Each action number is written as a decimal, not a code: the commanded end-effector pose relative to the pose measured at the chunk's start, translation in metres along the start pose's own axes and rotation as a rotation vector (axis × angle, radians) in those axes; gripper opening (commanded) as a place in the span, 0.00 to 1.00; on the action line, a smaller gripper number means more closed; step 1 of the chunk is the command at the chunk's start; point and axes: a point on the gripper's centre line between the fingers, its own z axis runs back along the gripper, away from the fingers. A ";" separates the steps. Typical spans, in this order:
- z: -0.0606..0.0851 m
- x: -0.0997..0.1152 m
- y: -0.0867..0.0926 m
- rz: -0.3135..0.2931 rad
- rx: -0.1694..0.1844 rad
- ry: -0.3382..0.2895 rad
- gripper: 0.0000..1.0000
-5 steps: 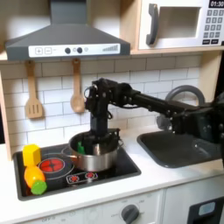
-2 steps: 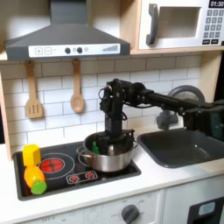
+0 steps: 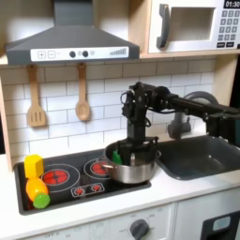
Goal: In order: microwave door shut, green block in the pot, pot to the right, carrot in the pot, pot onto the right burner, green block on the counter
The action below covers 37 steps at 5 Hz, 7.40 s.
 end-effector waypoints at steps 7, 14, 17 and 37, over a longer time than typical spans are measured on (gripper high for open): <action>0.064 -0.022 0.095 0.280 0.181 -0.096 1.00; 0.027 -0.036 0.176 0.299 0.263 -0.060 1.00; 0.016 -0.031 0.193 0.316 0.246 -0.039 1.00; -0.006 -0.044 0.196 0.534 0.106 -0.105 1.00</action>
